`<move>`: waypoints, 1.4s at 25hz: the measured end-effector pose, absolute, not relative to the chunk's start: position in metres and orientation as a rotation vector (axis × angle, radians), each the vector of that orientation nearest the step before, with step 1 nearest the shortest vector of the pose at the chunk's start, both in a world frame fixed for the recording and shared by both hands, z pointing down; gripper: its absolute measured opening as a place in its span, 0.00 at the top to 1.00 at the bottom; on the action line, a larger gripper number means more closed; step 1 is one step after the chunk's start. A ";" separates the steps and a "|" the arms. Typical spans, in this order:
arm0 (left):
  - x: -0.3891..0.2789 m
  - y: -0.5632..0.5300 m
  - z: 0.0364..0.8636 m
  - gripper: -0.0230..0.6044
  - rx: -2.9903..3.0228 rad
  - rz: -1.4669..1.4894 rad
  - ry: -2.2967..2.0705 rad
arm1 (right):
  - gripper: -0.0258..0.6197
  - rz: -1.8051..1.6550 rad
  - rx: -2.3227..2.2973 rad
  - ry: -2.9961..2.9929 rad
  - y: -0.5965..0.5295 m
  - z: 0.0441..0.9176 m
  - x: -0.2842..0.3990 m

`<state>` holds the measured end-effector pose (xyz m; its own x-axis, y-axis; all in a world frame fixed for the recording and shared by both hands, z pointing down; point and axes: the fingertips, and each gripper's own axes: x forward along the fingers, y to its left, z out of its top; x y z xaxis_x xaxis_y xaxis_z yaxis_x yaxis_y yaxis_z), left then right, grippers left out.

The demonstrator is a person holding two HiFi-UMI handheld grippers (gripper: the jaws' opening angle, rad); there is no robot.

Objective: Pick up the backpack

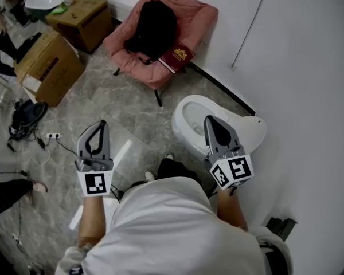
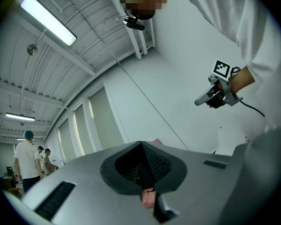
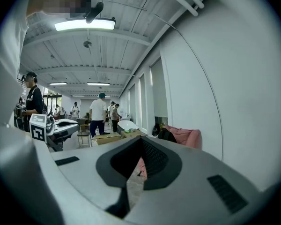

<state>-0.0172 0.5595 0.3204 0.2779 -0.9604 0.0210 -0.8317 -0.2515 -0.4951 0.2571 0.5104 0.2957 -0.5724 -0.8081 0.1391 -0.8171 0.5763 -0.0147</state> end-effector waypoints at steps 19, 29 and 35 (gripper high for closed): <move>-0.084 0.299 0.343 0.94 -2.228 -0.359 1.859 | 0.93 0.276 1.312 -2.778 0.194 0.337 0.182; -0.048 0.140 0.317 0.94 -2.294 -0.332 1.770 | 0.93 0.356 1.338 -2.787 0.053 0.331 0.197; -0.060 0.115 0.315 0.94 -2.283 -0.420 1.743 | 0.93 0.427 1.281 -2.776 0.029 0.338 0.178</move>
